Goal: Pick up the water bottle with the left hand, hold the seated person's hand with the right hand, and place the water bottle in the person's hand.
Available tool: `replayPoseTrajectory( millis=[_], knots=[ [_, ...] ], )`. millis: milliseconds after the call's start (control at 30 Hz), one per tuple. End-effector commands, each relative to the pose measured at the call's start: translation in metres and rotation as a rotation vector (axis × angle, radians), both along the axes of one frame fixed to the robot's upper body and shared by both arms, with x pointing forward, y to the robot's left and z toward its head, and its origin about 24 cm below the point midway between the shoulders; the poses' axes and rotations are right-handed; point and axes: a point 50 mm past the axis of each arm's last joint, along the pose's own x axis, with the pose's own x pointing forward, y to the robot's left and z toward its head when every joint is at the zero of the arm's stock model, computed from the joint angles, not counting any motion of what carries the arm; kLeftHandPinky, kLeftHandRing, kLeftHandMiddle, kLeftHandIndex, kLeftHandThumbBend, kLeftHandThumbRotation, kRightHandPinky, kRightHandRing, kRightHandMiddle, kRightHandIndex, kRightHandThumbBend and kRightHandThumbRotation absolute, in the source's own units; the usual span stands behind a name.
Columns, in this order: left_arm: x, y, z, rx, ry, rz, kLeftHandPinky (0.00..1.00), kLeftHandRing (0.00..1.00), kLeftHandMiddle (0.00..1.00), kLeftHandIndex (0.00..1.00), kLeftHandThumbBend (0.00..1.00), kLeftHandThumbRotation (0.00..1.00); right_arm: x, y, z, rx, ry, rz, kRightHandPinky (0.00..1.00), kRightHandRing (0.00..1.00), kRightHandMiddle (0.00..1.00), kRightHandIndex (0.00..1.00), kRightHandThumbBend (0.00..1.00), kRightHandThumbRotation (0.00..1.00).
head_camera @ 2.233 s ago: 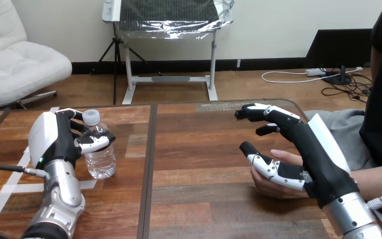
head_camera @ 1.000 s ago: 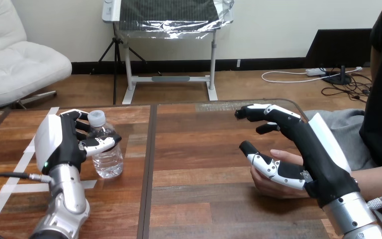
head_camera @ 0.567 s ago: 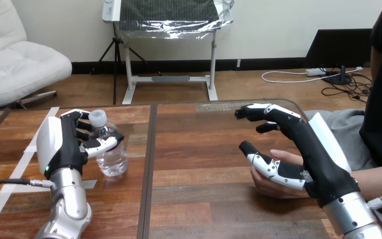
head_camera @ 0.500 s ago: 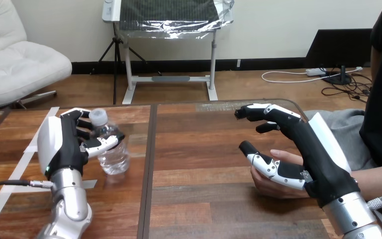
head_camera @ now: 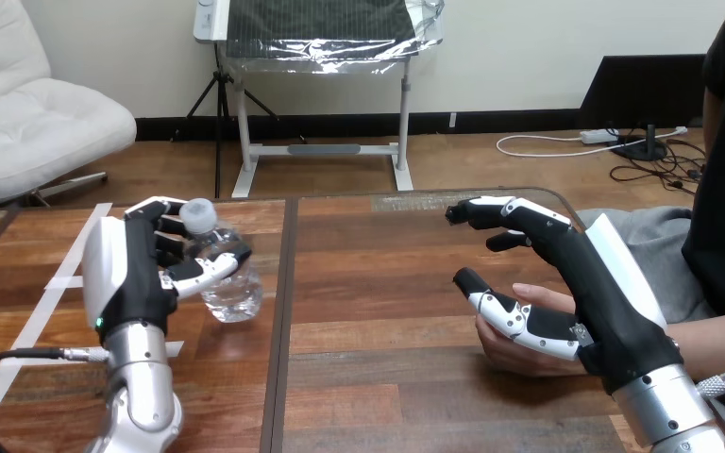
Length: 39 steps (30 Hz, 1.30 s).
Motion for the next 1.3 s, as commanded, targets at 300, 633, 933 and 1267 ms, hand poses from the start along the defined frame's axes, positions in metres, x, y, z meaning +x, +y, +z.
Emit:
replayPoseTrajectory(
  millis=[300,633,933,1267],
  knots=[
    [0.006,-0.028,0.083,-0.016,-0.402,-0.202,0.43,0.42,0.45,0.53,0.56,0.00,0.011,-0.003,0.023,0.002,-0.120,-0.040,0.71,0.79,0.80,0.73,0.47,0.00],
    [-0.002,-0.034,0.093,-0.019,-0.437,-0.240,0.41,0.40,0.45,0.52,0.56,0.00,0.012,-0.006,0.026,-0.030,-0.112,-0.058,0.72,0.80,0.81,0.75,0.52,0.00],
    [-0.009,-0.039,0.099,-0.020,-0.457,-0.269,0.39,0.40,0.45,0.52,0.56,0.00,0.014,-0.012,0.031,-0.212,-0.102,-0.069,0.74,0.83,0.83,0.78,0.60,0.00],
    [-0.016,-0.043,0.103,-0.037,-0.480,-0.308,0.38,0.39,0.45,0.53,0.56,0.00,0.021,-0.025,0.035,-0.411,-0.088,-0.086,0.72,0.82,0.86,0.81,0.74,0.00]
  ],
)
